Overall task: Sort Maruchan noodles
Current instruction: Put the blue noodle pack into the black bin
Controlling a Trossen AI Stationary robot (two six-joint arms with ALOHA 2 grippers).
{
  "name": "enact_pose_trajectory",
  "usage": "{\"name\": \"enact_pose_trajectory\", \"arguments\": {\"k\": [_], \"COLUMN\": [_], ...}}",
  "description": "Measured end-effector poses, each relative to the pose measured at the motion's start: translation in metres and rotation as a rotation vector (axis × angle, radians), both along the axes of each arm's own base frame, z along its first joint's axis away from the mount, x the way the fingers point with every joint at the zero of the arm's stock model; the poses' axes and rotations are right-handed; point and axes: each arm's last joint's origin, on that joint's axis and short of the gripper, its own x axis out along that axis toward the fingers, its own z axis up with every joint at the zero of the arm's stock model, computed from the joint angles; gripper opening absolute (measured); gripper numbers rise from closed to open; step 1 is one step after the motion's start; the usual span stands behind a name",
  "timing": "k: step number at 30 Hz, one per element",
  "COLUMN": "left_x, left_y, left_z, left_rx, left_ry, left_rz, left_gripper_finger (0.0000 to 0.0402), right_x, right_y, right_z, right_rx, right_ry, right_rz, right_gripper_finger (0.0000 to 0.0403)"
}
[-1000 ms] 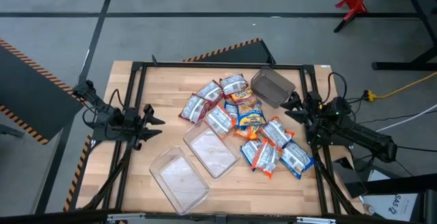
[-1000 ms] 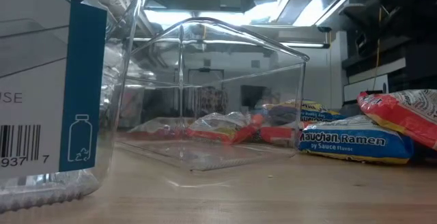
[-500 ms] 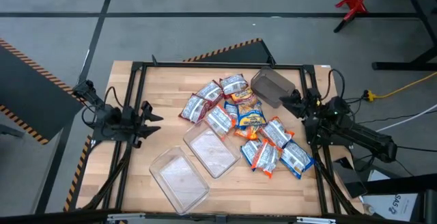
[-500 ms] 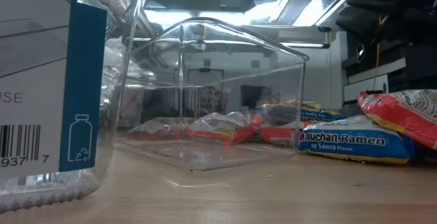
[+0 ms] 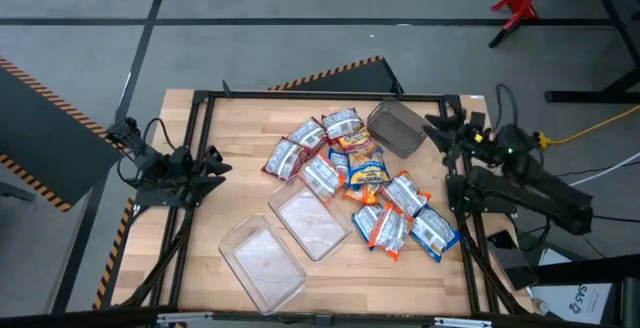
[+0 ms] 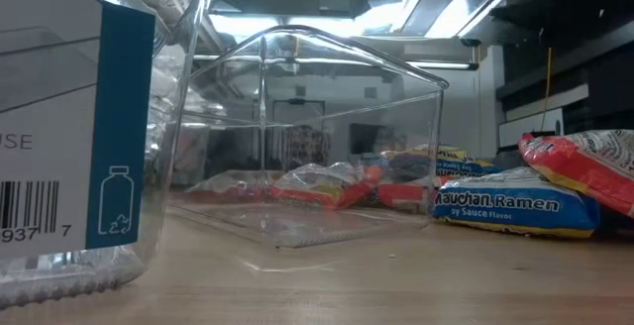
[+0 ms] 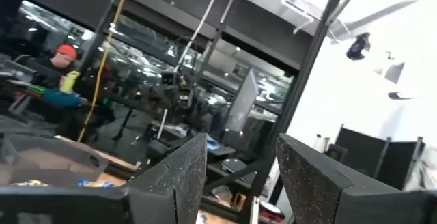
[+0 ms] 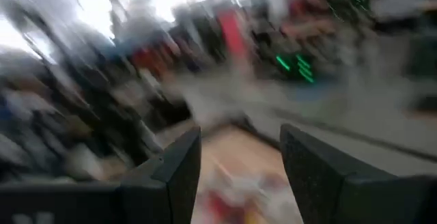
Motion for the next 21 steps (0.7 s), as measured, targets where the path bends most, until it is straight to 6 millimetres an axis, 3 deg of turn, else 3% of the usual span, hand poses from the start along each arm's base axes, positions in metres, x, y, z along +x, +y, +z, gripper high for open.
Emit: {"name": "enact_pose_trajectory", "arguments": {"k": [4, 9, 16, 21], "left_x": [-0.003, -0.011, -0.012, -0.012], "left_y": [0.004, 0.013, 0.014, 0.014], "left_z": [0.006, 0.016, 0.017, 0.016], "left_rx": [-0.013, -0.052, -0.114, -0.115], "left_ry": [-0.048, -0.112, -0.129, -0.121], "left_rz": [0.062, 0.219, 0.206, 0.205], "left_gripper_finger": [0.0172, 0.0172, 0.0172, 0.0172], "right_x": [0.006, 0.019, 0.032, 0.048], "right_y": [-0.004, -0.010, -0.018, -0.025], "right_z": [0.017, 0.015, -0.009, -0.019], "right_rx": [0.027, 0.106, 0.288, 0.425], "right_ry": [0.320, 0.605, 0.856, 0.879], "right_rz": [-0.027, 0.013, -0.022, -0.059], "right_gripper_finger": [0.0194, 0.0239, 0.0314, 0.0345]}}
